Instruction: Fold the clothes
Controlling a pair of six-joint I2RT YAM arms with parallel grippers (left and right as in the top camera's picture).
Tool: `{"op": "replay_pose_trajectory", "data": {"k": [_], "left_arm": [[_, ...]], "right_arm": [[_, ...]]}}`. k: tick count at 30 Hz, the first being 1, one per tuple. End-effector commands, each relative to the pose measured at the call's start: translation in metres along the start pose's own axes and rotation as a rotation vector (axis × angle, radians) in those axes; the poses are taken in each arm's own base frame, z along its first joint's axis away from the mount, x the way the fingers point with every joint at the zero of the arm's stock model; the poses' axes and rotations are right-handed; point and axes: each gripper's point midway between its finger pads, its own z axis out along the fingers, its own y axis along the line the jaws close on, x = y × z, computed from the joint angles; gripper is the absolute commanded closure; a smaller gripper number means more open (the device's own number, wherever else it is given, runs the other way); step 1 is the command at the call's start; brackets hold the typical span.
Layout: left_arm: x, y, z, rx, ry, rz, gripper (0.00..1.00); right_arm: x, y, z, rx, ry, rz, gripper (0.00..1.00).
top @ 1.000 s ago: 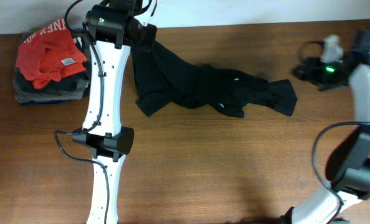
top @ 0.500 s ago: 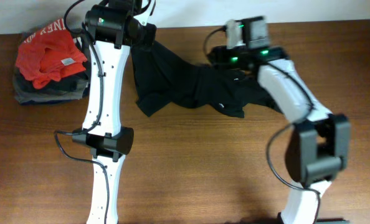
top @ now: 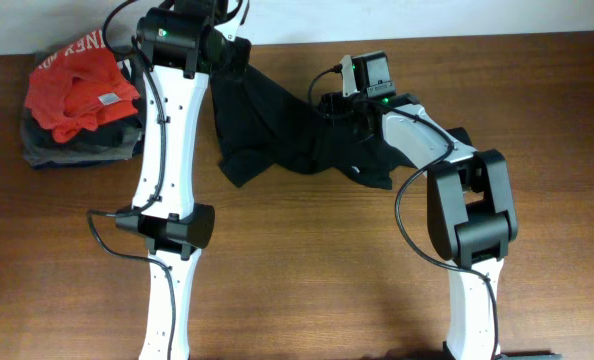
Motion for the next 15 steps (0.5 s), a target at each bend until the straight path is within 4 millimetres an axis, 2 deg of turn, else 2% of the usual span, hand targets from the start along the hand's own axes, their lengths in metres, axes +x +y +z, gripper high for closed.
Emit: {"op": "replay_pose_trajectory", "data": {"k": [1, 4, 6, 7, 9, 12, 15], "left_arm": [[-0.0088, 0.0041, -0.0247, 0.0, -0.057, -0.025, 0.99], [-0.0088, 0.0041, -0.0247, 0.0, -0.057, -0.025, 0.99], [-0.009, 0.0041, -0.0248, 0.0, -0.057, -0.025, 0.99], [-0.0093, 0.0041, -0.0248, 0.0, -0.058, -0.025, 0.99], [-0.0096, 0.0042, -0.0248, 0.0, -0.06, -0.025, 0.99], [-0.0097, 0.0042, -0.0248, 0.0, -0.06, -0.025, 0.99], [-0.0097, 0.0042, -0.0248, -0.001, -0.06, -0.025, 0.99]], "right_arm": [[0.0045, -0.0053, 0.0097, 0.019, 0.008, -0.043, 0.28], [0.0093, -0.0072, 0.0127, 0.022, 0.022, -0.053, 0.32], [0.0084, -0.0071, 0.0127, 0.021, 0.018, -0.058, 0.45], [0.008, -0.007, 0.0127, 0.021, 0.017, -0.062, 0.57], [0.0078, -0.0073, 0.0127, 0.022, 0.016, -0.068, 0.67], [0.0091, -0.0078, 0.0126, 0.024, 0.021, -0.072, 0.71], [0.0092, -0.0087, 0.0126, 0.029, 0.022, -0.071, 0.82]]}}
